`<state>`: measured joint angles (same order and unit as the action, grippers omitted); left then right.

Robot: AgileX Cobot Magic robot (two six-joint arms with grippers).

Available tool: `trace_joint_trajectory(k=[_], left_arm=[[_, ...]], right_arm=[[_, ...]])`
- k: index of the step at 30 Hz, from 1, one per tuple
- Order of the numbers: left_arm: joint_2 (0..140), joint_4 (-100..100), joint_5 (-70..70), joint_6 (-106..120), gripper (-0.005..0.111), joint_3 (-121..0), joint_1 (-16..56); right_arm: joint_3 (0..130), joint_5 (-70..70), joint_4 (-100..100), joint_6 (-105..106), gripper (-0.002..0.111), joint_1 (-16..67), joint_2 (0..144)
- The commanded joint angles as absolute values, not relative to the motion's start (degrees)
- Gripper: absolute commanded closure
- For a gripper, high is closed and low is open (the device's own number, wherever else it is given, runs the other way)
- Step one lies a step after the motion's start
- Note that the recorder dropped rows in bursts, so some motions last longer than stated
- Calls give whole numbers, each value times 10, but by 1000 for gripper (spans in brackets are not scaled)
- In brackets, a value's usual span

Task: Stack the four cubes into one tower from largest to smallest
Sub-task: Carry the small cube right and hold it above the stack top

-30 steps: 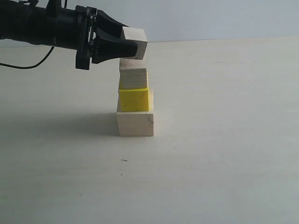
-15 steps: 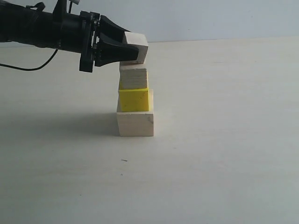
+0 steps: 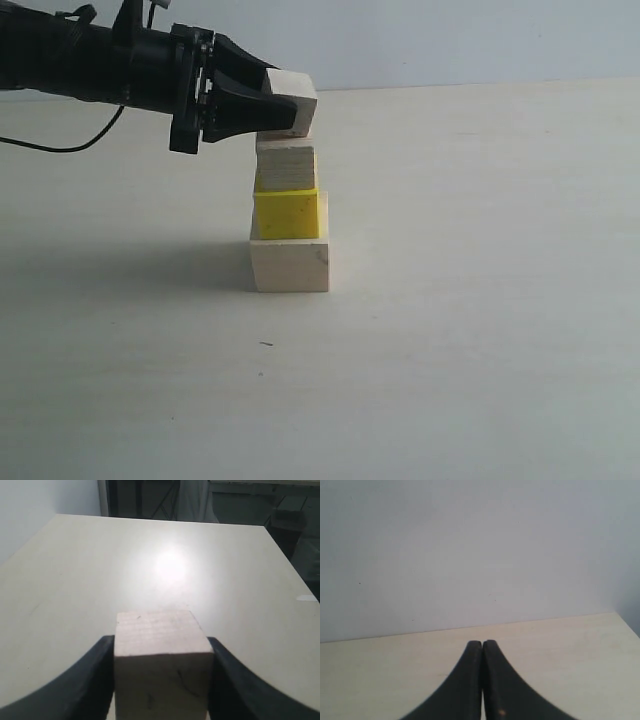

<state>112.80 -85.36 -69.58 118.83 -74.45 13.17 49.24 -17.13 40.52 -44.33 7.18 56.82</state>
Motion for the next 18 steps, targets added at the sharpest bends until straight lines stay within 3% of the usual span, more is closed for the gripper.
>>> trace_joint_trajectory(k=[1,18], left_arm=[[1127,-852,-700,1183,107,-747,131],[1110,-839,-700,1165,107,-746,131]], right_arm=[[489,-166,405,-437,108,70,567],[489,-166,405,-435,108,70,567]])
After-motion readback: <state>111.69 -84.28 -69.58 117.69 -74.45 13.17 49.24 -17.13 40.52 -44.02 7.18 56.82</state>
